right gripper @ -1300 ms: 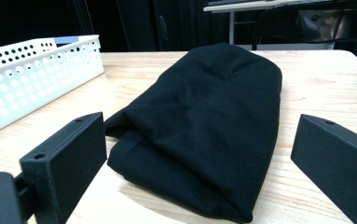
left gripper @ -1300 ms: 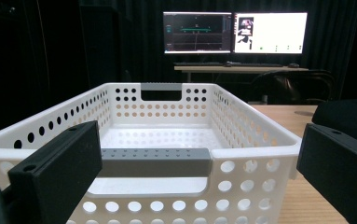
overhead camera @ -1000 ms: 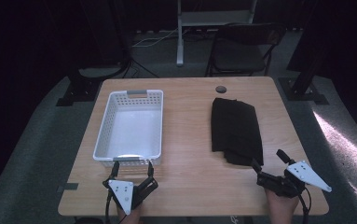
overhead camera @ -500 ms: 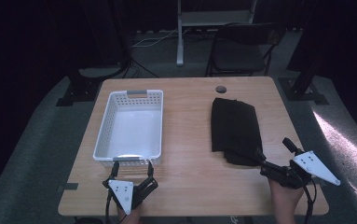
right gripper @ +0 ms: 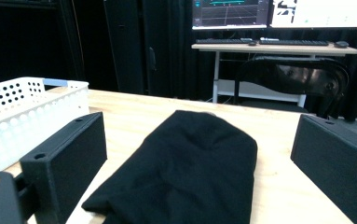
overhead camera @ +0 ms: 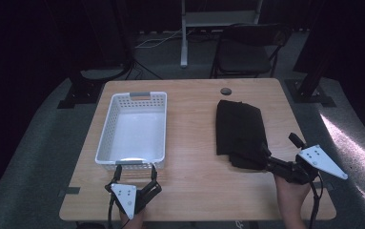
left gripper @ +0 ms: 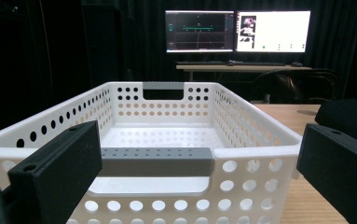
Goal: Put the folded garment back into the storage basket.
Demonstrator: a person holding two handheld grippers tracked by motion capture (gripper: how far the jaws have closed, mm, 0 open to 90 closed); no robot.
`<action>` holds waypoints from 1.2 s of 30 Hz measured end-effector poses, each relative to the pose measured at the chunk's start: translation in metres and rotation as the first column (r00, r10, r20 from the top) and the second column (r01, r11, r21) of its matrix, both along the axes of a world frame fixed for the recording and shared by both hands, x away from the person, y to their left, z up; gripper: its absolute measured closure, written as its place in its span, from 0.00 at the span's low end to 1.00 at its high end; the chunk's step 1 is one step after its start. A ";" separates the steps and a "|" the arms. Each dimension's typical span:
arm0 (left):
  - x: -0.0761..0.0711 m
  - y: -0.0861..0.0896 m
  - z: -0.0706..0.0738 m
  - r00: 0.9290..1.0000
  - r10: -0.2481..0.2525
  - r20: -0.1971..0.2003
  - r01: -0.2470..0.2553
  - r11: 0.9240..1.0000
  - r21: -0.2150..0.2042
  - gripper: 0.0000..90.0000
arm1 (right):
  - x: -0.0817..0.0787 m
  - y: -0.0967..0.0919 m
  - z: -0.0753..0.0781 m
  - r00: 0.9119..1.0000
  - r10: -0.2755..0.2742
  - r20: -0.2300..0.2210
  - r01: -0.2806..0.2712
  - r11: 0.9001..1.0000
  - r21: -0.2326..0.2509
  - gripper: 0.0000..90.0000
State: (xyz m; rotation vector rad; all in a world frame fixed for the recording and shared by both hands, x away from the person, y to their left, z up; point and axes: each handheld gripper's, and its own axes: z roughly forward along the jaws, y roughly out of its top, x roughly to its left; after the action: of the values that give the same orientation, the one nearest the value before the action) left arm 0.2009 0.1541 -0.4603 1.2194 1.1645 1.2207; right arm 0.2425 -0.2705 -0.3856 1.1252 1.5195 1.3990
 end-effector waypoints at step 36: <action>0.000 0.000 0.000 1.000 -0.006 -0.005 0.006 1.000 0.003 0.01 | 0.074 -0.006 0.051 0.996 -0.049 -0.073 0.046 0.998 -0.038 0.03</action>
State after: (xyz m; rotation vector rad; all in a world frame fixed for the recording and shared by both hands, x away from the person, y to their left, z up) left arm 0.2006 0.1541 -0.4602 1.2277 1.1627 1.2161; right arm 0.3166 -0.2769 -0.3347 1.1944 1.5537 1.3059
